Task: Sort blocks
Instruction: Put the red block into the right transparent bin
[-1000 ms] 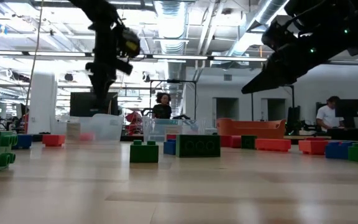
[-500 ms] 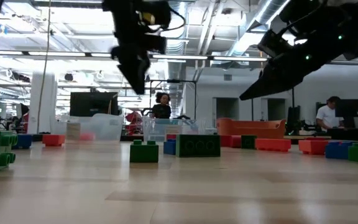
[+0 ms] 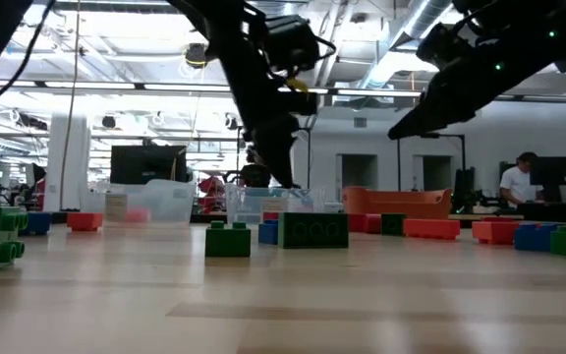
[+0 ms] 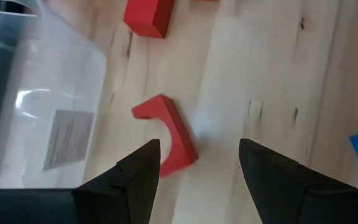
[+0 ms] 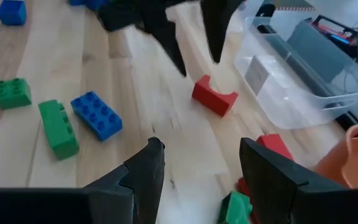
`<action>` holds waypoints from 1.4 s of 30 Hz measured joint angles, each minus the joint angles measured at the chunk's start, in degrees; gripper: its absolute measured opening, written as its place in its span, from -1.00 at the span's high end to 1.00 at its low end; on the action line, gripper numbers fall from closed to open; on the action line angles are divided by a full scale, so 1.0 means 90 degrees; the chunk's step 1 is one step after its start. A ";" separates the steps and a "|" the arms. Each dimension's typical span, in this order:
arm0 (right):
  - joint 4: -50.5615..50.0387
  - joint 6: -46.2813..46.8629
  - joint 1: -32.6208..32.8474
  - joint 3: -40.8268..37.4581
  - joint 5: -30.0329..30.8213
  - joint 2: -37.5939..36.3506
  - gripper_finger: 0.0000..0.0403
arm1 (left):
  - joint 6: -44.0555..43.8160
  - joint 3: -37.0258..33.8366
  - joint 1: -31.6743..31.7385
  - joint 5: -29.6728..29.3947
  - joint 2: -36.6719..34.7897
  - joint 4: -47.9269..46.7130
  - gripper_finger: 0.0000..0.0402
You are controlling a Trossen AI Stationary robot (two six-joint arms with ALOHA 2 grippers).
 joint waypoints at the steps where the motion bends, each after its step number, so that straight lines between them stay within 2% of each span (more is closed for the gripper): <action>1: -0.0041 -0.0002 -0.0004 -0.0002 0.0009 -0.0039 -0.08 | 0.0003 0.0161 0.0054 0.0110 0.0120 -0.0058 -0.06; 7: 0.0192 0.0048 0.0089 0.0000 0.0021 0.0031 -0.08 | 0.0108 0.1548 0.0273 0.0226 0.1107 -0.1404 -0.06; 10: 0.0174 0.0019 0.0166 -0.0002 0.0021 0.0042 -0.08 | 0.0120 0.1869 0.0393 0.0243 0.1356 -0.1792 -0.06; 15: 0.0211 -0.0051 0.0217 -0.0002 0.0021 0.0012 -0.08 | -0.0064 0.1810 0.0591 0.0525 0.1453 -0.1858 -0.06; 33: 0.0345 -0.0107 0.0250 -0.0002 0.0021 0.0012 -0.08 | -0.0034 0.1729 0.0643 0.0596 0.1445 -0.1666 -0.06; 38: 0.0389 -0.0121 0.0336 -0.0002 0.0021 0.0012 -0.08 | 0.0017 0.1713 0.0629 0.0634 0.1760 -0.1774 -0.06; 42: 0.0399 -0.0121 0.0341 -0.0002 0.0019 0.0012 -0.08 | 0.0245 0.1712 0.0608 0.0631 0.1742 -0.1610 0.02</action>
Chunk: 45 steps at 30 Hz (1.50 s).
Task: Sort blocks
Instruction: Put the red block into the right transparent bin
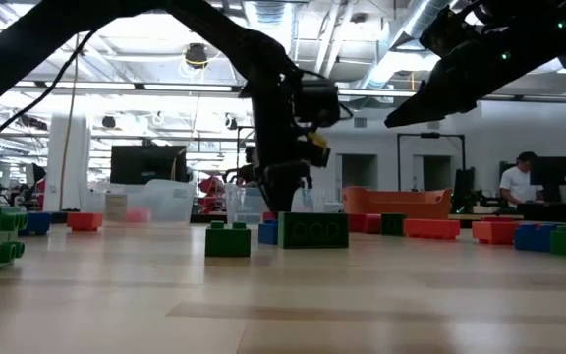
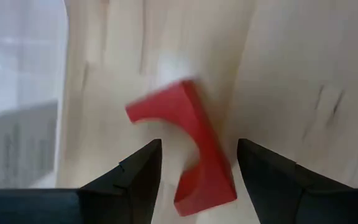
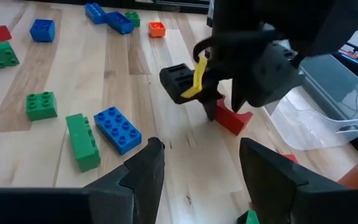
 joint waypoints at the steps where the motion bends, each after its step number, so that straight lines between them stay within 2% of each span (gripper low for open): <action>1: -0.0018 0.0000 0.0000 0.0000 0.0002 0.0000 -0.08 | 0.0073 0.0002 -0.0001 -0.0043 -0.0002 0.0049 0.08; 4: -0.0005 -0.0003 0.0000 0.0000 0.0002 0.0000 -0.08 | 0.0201 0.0002 0.0031 -0.0050 -0.0013 -0.0113 0.33; 8: 0.0024 -0.0014 -0.0016 0.0000 0.0002 0.0000 -0.08 | 0.0218 -0.0011 0.0144 0.0446 0.0000 -0.0258 0.72; 10: 0.0021 -0.0005 -0.0032 0.0000 0.0001 0.0000 -0.08 | 0.0287 -0.0066 0.0170 0.0651 -0.0016 -0.0207 0.83; 13: 0.0007 -0.0004 -0.0032 0.0000 0.0002 0.0000 -0.08 | 0.0248 -0.0031 0.0166 0.0691 -0.0040 -0.0457 0.83; 16: -0.0010 -0.0010 -0.0032 0.0000 0.0002 0.0000 -0.08 | 0.0022 0.0089 0.0136 0.1031 -0.0154 -0.0938 0.84; 20: -0.0051 -0.0014 -0.0032 0.0000 0.0000 0.0000 -0.08 | -0.0194 0.0174 -0.0044 0.1137 -0.0965 -0.1314 0.82; 22: -0.0130 0.0001 -0.0032 0.0000 0.0000 0.0000 -0.08 | -0.0291 0.0191 -0.0080 0.0843 -0.1453 -0.1666 0.82; 26: -0.0136 0.0050 -0.0032 0.0000 0.0000 0.0000 -0.08 | -0.0381 0.0041 0.0322 -0.0339 -0.2284 -0.2357 0.84; 31: -0.0108 0.0059 -0.0015 0.0000 0.0001 0.0013 -0.08 | -0.0618 -0.1028 0.1687 -0.0468 -0.3086 -0.2568 0.82; 36: -0.0100 0.0087 -0.0015 0.0000 0.0000 0.0060 -0.08 | -0.0590 -0.2261 0.2714 0.0091 -0.3667 -0.1935 0.83; 40: -0.0055 0.0106 -0.0019 0.0000 0.0000 0.0121 -0.08 | -0.0534 -0.2833 0.2970 0.0161 -0.4025 -0.1579 0.82; 45: 0.0014 0.0075 -0.0120 -0.0002 0.0000 0.0129 -0.08 | -0.0543 -0.2952 0.2885 0.0353 -0.4338 -0.1289 0.83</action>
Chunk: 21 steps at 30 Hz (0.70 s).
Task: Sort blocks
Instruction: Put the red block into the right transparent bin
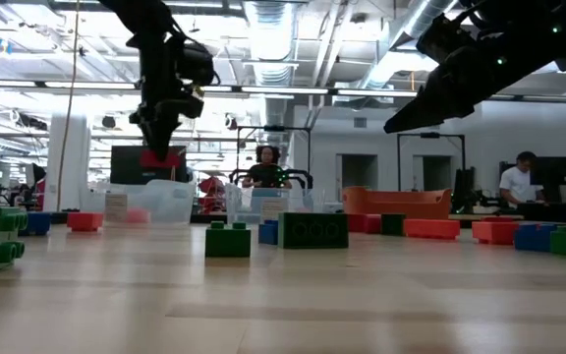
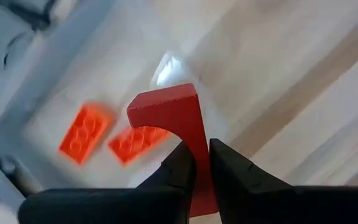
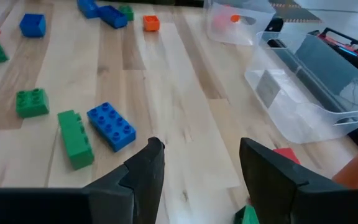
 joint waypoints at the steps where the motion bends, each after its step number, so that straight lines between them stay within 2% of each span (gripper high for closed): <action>1: -0.0002 0.0000 -0.0002 0.0000 0.0001 0.0000 -0.08 | -0.0031 0.0032 -0.0070 0.0173 -0.0025 0.0212 0.83; 4: 0.0154 -0.0036 0.0004 0.0000 -0.0007 0.0000 -0.08 | -0.0044 0.0196 -0.0341 0.0581 0.0008 0.1196 0.83; 8: 0.0394 -0.0099 0.0003 0.0000 -0.0019 0.0115 -0.08 | -0.0004 0.0611 -0.0578 0.0966 0.0713 0.2017 0.83; 12: 0.0570 -0.0131 0.0003 0.0002 -0.0041 0.0441 -0.08 | 0.0104 0.1404 -0.0669 0.1242 0.1671 0.2101 0.83; 18: 0.0578 -0.0248 0.0003 0.0000 -0.0044 0.0702 -0.08 | 0.0267 0.2517 -0.0680 0.0959 0.2761 0.1794 0.82; 21: 0.0583 -0.0284 0.0003 0.0000 -0.0044 0.0703 -0.08 | 0.0392 0.2922 -0.0671 0.0941 0.3081 0.1594 0.73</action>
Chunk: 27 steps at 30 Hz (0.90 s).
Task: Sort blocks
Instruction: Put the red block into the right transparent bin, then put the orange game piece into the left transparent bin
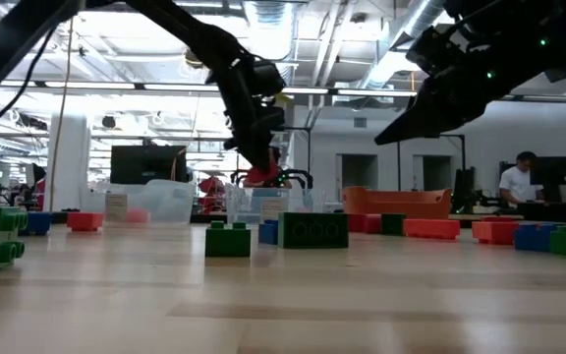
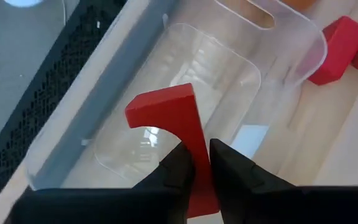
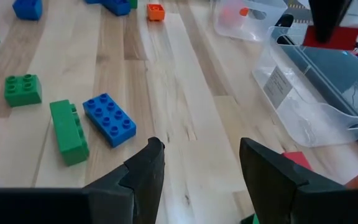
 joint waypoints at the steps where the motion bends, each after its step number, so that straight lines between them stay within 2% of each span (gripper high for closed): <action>1: -0.0001 -0.0008 0.0000 0.0000 0.0000 -0.0004 -0.08 | 0.0098 0.0106 0.0000 0.0001 0.0092 -0.0126 0.67; 7: 0.0012 -0.0079 -0.0048 0.0000 0.0000 -0.0009 -0.08 | 0.0485 0.0676 -0.0007 -0.0119 0.0234 -0.0747 0.15; 11: -0.0105 0.0024 -0.0127 0.0000 0.0002 -0.0009 -0.08 | 0.0953 0.1463 -0.0217 -0.0084 0.0094 -0.2048 -0.09; 13: -0.0222 0.0020 -0.0129 0.0000 0.0002 -0.0009 -0.08 | 0.1227 0.1764 -0.0608 -0.0346 -0.0153 -0.2619 -0.11; 16: -0.0337 -0.0042 -0.0174 0.0000 -0.0001 -0.0009 -0.08 | 0.1515 0.1771 -0.1417 -0.1040 -0.0529 -0.2937 -0.09; 20: -0.0614 0.0025 -0.0289 0.0000 0.0007 -0.0011 -0.08 | 0.1387 0.1709 -0.2350 -0.1304 -0.0639 -0.3776 -0.05; 24: -0.0760 0.0061 -0.0291 0.0000 0.0005 -0.0011 -0.08 | 0.0326 0.1695 -0.2981 -0.1293 -0.0668 -0.4882 -0.04; 27: -0.0760 0.0087 -0.0246 0.0000 0.0005 -0.0011 -0.08 | -0.0664 0.1268 -0.3230 -0.1325 -0.0743 -0.4925 -0.04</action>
